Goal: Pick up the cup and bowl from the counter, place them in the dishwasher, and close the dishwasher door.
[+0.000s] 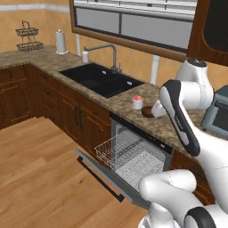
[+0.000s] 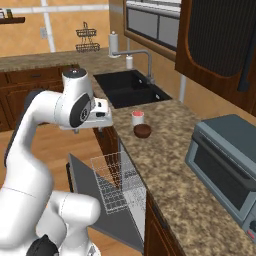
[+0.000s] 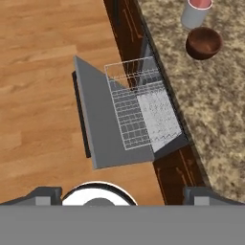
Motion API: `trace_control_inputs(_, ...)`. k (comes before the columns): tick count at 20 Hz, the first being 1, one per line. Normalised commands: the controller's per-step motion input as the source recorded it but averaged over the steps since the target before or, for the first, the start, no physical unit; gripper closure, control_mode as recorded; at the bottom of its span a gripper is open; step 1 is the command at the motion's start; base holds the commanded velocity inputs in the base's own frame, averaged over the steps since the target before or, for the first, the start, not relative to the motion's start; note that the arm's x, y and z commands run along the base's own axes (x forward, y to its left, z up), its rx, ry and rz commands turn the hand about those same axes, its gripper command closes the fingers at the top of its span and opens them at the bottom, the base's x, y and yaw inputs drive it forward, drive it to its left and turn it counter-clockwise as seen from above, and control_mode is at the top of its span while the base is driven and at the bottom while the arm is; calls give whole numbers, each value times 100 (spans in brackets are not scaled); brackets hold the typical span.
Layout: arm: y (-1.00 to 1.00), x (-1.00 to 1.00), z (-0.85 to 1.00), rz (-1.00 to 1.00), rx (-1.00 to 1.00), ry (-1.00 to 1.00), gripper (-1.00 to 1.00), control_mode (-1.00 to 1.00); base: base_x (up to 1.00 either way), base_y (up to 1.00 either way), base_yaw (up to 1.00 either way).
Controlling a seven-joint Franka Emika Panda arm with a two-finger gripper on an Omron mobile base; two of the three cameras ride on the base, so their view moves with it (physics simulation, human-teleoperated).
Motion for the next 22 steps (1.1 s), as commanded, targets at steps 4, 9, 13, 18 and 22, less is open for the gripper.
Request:
trace_control_inputs(4,-52,82,-28,0,-1,3,-100,-100,0,0,0)
trace_control_inputs(9,-13,100,-44,0,-4,7,-100,-100,0,0,0)
trace_control_inputs(13,-6,93,-45,0,-8,4,-100,-100,0,0,0)
trace_control_inputs(18,-4,81,-53,0,-10,2,-100,-100,0,0,0)
trace_control_inputs(22,-8,75,-54,0,-9,3,-100,-100,0,0,0)
